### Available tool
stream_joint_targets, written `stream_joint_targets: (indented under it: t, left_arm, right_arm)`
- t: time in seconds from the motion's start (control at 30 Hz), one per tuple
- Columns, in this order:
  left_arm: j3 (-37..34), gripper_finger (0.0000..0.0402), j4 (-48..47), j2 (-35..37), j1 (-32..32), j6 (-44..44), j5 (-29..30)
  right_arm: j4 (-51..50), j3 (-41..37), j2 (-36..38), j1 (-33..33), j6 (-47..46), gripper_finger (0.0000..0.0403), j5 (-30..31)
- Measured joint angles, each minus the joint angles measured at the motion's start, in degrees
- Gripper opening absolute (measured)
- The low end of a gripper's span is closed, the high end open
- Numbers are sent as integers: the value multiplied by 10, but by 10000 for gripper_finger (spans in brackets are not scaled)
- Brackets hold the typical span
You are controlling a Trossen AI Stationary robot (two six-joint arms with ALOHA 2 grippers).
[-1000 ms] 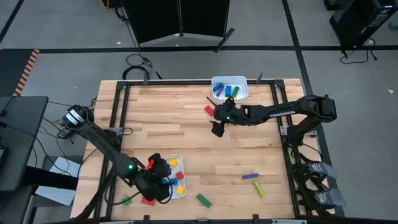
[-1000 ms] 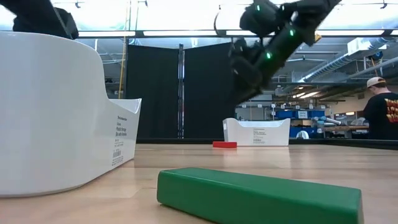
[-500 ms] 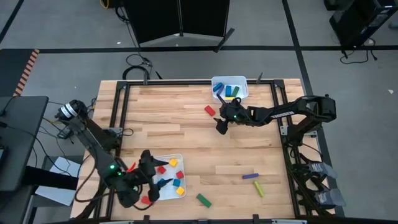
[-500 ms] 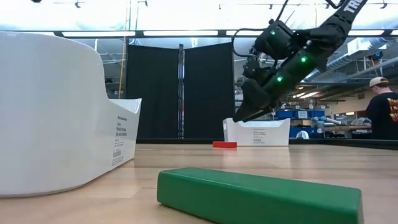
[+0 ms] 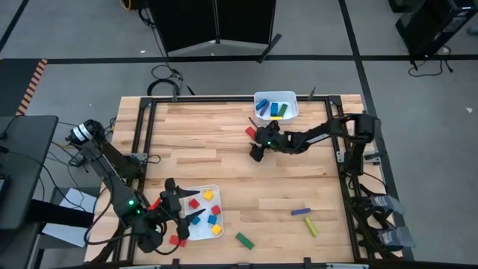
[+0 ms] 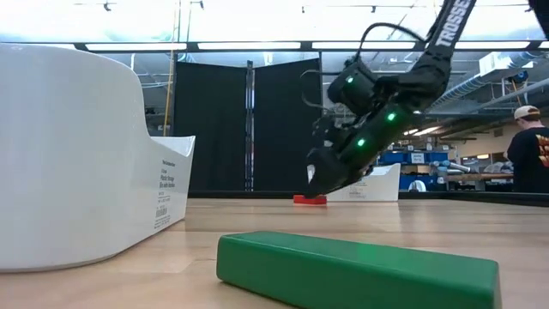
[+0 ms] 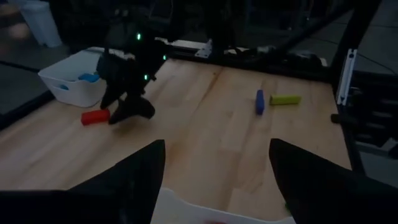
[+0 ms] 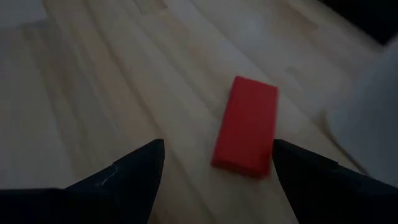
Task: Sort blocks by size
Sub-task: Put the orange large block into the top white bin
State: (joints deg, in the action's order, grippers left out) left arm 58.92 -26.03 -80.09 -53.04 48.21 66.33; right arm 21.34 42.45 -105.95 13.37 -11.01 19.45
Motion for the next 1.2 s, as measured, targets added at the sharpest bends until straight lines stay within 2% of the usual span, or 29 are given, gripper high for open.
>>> stream_joint_targets:
  t: [0.23, 0.47, 0.73, 0.93, 1.2]
  left_arm:
    - [0, 294, -1, 0, 0, -2, 13]
    - [0, 294, -2, 0, 0, -1, 14]
    - [0, 294, -5, 0, 0, -2, 26]
    - [0, 294, -2, 0, 0, 0, 27]
    - [0, 294, 1, 0, 0, 4, 27]
  right_arm:
    - [4, 50, -62, 0, -26, 307, 26]
    - [-5, 64, -65, 10, -40, 281, 36]
    - [-32, 66, -63, 25, -56, 223, 3]
    - [-40, 66, -63, 24, -56, 146, -22]
    - [-55, 60, -28, 4, -14, 146, -63]
